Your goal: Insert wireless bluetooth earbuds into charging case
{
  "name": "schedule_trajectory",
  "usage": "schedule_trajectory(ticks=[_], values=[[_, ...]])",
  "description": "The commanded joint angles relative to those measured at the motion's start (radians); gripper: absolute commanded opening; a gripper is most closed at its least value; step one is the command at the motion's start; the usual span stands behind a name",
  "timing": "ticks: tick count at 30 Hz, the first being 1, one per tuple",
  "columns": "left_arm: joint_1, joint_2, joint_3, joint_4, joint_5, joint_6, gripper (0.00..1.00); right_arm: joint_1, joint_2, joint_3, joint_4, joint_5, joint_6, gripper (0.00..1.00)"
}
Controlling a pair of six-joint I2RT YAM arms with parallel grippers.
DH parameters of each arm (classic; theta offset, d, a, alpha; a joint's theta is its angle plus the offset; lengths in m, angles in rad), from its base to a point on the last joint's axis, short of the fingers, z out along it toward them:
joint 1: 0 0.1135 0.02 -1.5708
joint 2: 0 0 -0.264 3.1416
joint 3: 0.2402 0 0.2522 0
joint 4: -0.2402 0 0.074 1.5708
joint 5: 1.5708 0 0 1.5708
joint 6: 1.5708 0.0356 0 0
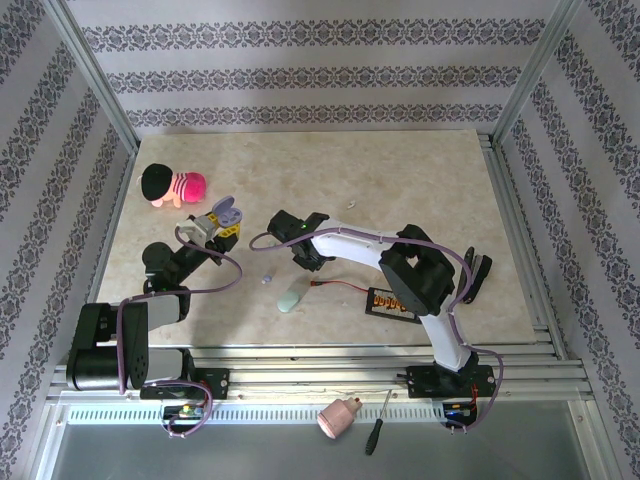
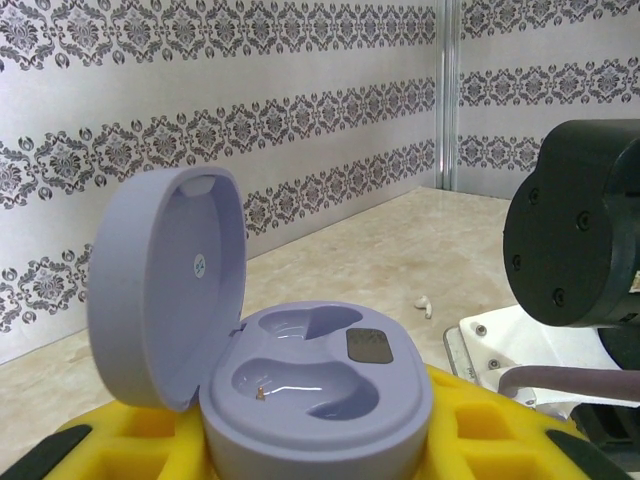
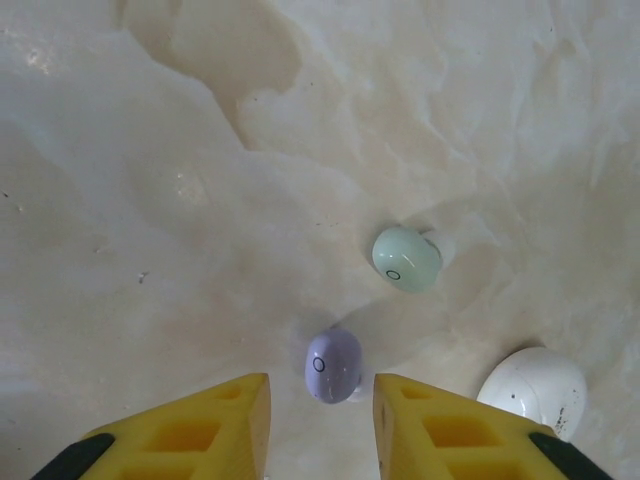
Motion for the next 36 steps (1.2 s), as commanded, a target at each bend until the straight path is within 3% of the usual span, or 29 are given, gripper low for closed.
schedule_trajectory(ticks=[1,36], values=[[0.015,-0.014,-0.008,0.006,0.004,0.021,0.3,0.001,0.032,0.026,-0.029,0.02,-0.026,0.31],[0.015,0.005,-0.022,0.064,0.055,-0.003,0.31,-0.025,0.116,0.073,-0.074,0.078,-0.062,0.23]])
